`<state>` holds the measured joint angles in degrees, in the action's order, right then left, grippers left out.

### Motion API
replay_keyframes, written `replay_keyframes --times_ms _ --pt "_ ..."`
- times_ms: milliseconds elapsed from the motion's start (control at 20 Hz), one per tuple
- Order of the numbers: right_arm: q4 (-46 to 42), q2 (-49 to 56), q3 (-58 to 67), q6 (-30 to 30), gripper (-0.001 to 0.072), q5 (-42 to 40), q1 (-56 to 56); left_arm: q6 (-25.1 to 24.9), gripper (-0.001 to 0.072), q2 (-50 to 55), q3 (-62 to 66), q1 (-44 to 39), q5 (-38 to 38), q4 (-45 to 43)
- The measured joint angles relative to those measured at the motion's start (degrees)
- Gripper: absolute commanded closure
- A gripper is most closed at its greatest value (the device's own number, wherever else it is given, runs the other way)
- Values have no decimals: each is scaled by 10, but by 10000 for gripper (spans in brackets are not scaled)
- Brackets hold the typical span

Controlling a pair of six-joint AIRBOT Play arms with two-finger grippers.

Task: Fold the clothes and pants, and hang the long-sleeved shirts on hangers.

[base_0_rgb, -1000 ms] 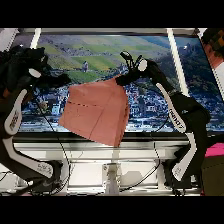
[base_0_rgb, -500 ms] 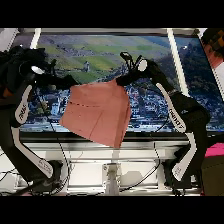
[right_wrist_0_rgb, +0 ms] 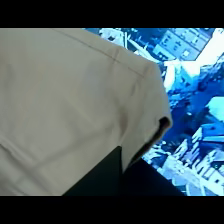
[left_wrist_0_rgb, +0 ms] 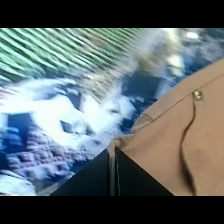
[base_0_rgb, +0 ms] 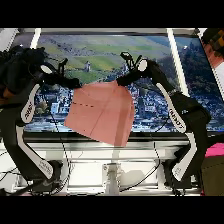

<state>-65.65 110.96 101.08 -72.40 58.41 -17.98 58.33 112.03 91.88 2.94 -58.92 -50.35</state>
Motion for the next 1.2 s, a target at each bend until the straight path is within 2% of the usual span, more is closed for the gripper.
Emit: replay_keyframes --times_ms 300,550,850,1000,1200 --pt "-12 -13 9 7 700 -28 20 -54 693 -67 21 0 60 9" --pt "6 -42 13 61 703 -40 25 -105 696 -118 23 0 71 -6" --pt "9 -93 3 95 705 -64 5 -133 697 -172 7 1 98 -44" --pt "-2 -119 -31 100 706 -91 -14 -151 697 -211 -54 1 150 -44" --pt "-7 -169 -119 87 706 -179 -31 -217 695 -279 -188 1 285 24"
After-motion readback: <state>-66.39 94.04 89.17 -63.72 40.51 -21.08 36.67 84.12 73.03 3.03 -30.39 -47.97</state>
